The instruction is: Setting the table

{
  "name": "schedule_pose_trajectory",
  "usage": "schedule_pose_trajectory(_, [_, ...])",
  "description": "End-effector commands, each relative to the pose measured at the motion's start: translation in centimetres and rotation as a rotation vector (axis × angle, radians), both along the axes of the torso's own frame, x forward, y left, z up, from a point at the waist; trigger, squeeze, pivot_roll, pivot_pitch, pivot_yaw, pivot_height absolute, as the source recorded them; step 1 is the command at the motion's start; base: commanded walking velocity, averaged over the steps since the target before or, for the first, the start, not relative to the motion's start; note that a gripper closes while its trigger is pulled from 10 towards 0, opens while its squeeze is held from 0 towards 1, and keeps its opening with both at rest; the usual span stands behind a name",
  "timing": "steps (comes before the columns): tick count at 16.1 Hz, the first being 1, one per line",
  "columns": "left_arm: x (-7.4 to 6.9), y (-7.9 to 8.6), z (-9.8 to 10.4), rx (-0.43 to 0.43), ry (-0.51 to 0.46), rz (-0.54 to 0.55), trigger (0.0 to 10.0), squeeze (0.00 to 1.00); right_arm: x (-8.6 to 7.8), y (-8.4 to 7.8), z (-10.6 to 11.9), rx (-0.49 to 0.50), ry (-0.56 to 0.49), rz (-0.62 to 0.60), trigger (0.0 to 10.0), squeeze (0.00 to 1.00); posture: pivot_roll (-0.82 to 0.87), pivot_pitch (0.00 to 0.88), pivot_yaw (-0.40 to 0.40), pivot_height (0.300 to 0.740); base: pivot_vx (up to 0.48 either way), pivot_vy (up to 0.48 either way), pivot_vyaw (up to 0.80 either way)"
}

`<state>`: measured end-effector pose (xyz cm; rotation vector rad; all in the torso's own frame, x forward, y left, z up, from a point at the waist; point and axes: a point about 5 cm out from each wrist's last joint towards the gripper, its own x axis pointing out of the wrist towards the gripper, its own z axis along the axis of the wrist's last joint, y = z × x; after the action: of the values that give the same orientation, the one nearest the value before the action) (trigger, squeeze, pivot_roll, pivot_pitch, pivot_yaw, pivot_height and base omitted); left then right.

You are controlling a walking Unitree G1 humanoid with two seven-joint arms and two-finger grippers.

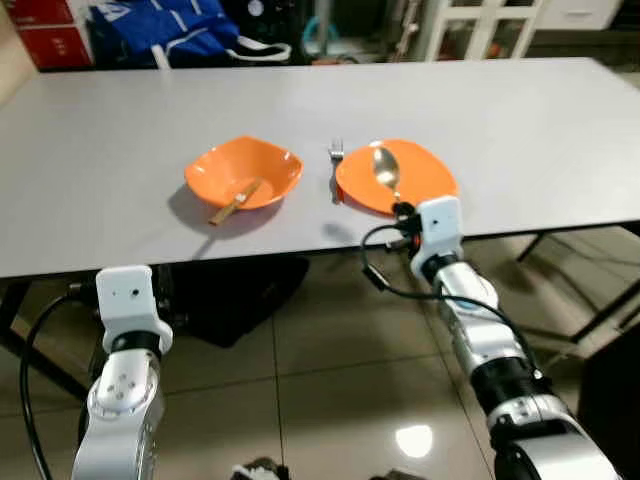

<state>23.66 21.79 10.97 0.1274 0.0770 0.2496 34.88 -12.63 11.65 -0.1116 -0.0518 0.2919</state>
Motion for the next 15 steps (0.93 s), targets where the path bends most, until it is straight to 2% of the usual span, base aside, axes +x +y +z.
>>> schedule_pose_trajectory(1, [0.0, -0.1, 0.1, 0.014, 0.005, -0.008, 10.0, 0.00, 0.7, 0.1, 1.5, 0.014, -0.040, 0.010, 10.0, 0.00, -0.03, 0.042, 0.019, 0.740, 0.000, 0.000, 0.00])
schedule_pose_trajectory(4, [0.2, -0.3, 0.1, 0.021, 0.004, -0.027, 10.0, 0.00, 1.9, 1.3, 3.4, 0.037, -0.078, 0.059, 10.0, 0.00, -0.02, 0.030, 0.027, 0.740, 0.000, 0.000, 0.00])
schedule_pose_trajectory(7, [0.6, -0.7, 0.4, 0.022, -0.005, -0.041, 10.0, 0.00, 3.3, 3.3, 5.0, 0.068, -0.066, 0.091, 10.0, 0.00, -0.01, 0.021, 0.021, 0.740, 0.000, 0.000, 0.00])
schedule_pose_trajectory(13, [0.7, -0.9, 0.9, 0.025, -0.021, -0.045, 10.0, 0.00, 4.2, 4.4, 5.9, 0.101, -0.048, 0.093, 10.0, 0.00, 0.01, 0.032, 0.015, 0.740, 0.000, 0.000, 0.00])
schedule_pose_trajectory(15, [0.6, -1.1, 1.0, 0.032, -0.026, -0.062, 10.0, 0.00, 4.2, 4.4, 5.9, 0.101, -0.048, 0.090, 10.0, 0.00, 0.01, 0.035, 0.015, 0.740, 0.446, 0.000, 0.00])
